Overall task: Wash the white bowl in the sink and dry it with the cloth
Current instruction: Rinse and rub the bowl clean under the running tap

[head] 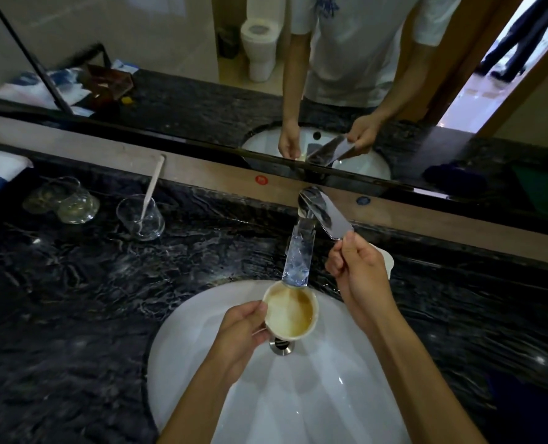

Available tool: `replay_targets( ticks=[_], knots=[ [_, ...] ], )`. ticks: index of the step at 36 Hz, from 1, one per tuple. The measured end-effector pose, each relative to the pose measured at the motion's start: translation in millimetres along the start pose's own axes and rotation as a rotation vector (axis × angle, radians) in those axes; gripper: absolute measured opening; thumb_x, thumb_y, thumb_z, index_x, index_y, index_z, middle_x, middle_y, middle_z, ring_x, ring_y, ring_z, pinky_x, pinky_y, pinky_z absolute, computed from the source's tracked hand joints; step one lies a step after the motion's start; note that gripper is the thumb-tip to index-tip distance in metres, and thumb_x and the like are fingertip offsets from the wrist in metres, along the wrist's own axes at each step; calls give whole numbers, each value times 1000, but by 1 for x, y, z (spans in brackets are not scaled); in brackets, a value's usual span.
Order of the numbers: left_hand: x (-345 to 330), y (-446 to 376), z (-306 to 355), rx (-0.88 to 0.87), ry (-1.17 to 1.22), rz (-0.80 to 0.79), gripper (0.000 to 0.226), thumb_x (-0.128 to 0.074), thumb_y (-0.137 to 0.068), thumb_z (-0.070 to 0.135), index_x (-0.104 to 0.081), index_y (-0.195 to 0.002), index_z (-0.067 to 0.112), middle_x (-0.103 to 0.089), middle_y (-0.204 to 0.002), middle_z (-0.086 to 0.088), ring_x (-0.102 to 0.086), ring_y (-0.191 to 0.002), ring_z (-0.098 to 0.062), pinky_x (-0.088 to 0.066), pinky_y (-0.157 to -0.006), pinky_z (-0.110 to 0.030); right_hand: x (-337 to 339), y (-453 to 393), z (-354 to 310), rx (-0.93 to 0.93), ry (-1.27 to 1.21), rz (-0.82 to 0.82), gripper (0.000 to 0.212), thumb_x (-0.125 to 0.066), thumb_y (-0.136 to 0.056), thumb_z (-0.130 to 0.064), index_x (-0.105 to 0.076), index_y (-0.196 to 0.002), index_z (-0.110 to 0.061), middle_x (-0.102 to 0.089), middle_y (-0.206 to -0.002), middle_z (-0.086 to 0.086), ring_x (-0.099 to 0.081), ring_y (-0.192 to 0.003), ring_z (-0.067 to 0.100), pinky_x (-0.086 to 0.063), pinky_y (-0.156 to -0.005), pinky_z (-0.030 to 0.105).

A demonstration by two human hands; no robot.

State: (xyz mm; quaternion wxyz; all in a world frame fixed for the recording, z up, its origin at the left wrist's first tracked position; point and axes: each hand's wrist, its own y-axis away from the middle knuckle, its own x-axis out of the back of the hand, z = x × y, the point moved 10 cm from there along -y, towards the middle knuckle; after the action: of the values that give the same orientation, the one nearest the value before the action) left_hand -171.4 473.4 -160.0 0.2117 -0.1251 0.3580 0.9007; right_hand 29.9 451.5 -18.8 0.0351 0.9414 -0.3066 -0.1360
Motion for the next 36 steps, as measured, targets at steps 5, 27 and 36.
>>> replay_targets(
  ticks=[5,27,36],
  knots=[
    [-4,2,2,-3,-6,-29,26,-54,-102,16,-72,-108,-2,-74,-112,-26,-74,-94,-27,-61,-72,-29,-10,-7,-27,39,61,-1,39,-41,-108,-30,-56,-74,-15,-42,-54,-6,-36,-54,10,-31,-60,30],
    [-13,-8,-10,52,43,-34,29,-42,-106,11,-69,-112,0,-79,-100,-15,-75,-94,-29,-62,-78,-40,29,49,104,-332,275,-140,31,-58,-101,-16,-69,-128,-26,-77,-116,3,-74,-107,19,-62,-80,29],
    [6,-14,-7,84,-77,22,26,-54,-103,18,-72,-106,0,-77,-92,-14,-72,-87,-28,-62,-74,-43,26,57,141,-613,155,-68,27,-46,-105,-4,-68,-115,6,-74,-110,28,-76,-95,36,-64,-72,38]
  ],
)
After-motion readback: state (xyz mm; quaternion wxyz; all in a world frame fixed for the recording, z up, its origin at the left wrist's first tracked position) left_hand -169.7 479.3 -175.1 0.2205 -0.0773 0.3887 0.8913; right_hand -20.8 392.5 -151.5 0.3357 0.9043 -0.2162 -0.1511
